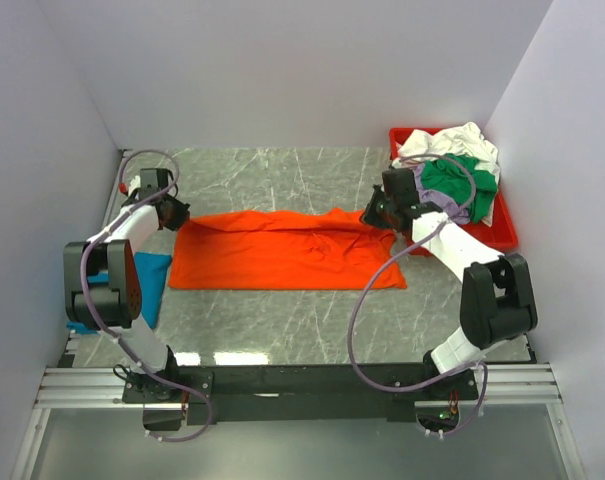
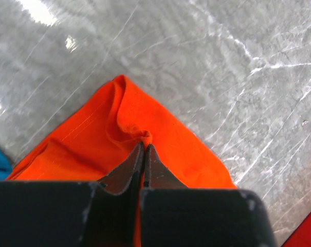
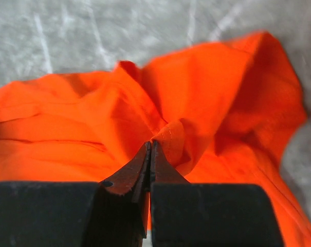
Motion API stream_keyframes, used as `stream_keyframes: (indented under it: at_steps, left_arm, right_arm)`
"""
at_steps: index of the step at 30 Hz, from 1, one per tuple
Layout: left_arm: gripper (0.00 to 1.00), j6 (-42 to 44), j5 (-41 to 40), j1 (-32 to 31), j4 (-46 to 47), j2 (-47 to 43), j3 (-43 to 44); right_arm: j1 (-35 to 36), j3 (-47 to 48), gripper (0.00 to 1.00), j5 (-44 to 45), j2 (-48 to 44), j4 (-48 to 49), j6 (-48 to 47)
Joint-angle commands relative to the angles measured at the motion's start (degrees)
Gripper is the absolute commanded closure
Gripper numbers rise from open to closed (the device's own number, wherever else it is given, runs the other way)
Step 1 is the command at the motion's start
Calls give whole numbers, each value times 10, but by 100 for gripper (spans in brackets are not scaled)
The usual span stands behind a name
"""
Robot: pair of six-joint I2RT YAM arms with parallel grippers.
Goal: Fold and stack the t-shirts
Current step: Fold the tshirt
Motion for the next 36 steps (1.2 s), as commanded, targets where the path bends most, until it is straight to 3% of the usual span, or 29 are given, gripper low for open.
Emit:
stream_keyframes:
  at_steps: [1, 25, 28, 29, 30, 32, 34, 36]
  left_arm:
    - [99, -20, 5, 5, 42, -52, -31]
    - [99, -15, 16, 53, 80, -112, -131]
    - [98, -18, 31, 53, 100, -117, -154]
    - [89, -19, 35, 53, 105, -119, -162]
    - [84, -22, 35, 54, 112, -123, -173]
    - [62, -27, 35, 54, 118, -129, -188]
    - [48, -30, 40, 54, 122, -143, -193]
    - [43, -32, 43, 54, 125, -162, -196]
  right_arm:
    - [-2, -35, 100, 35, -52, 30, 15]
    - [-2, -178, 100, 36, -117, 90, 47]
    - [-4, -193, 87, 3, -109, 102, 51]
    - [-3, -196, 75, -6, -108, 107, 53]
    - [-4, -199, 67, -13, -109, 109, 54]
    - [-3, -198, 54, -30, -114, 109, 55]
    - [-2, -188, 51, -29, -129, 98, 53]
    - [-1, -172, 49, -20, -139, 87, 51]
